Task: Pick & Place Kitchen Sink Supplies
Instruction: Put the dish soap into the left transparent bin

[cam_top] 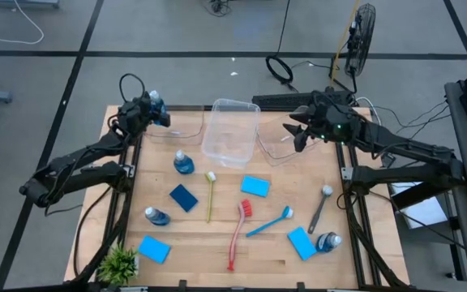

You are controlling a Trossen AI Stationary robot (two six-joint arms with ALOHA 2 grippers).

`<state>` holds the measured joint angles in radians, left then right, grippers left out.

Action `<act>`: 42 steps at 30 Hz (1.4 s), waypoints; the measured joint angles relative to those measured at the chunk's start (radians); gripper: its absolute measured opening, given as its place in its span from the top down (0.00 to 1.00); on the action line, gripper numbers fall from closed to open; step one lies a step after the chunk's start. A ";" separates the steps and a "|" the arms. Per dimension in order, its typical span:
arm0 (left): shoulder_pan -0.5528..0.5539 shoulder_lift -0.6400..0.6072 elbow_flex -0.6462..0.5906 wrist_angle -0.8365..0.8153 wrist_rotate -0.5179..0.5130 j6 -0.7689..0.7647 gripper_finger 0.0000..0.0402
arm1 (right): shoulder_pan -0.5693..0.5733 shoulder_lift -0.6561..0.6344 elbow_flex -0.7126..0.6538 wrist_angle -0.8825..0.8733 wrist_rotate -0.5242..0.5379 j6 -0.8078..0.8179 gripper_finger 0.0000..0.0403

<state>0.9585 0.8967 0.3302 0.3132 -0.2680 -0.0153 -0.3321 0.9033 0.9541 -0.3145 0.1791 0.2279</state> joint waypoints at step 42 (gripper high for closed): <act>-0.336 0.287 0.003 0.079 -0.750 -0.371 0.63 | 0.000 -0.007 -0.007 0.008 0.000 -0.012 0.50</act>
<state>0.6224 1.1841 0.3328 0.3925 -1.0180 -0.3859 -0.3325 0.8967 0.9468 -0.3065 0.1787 0.2161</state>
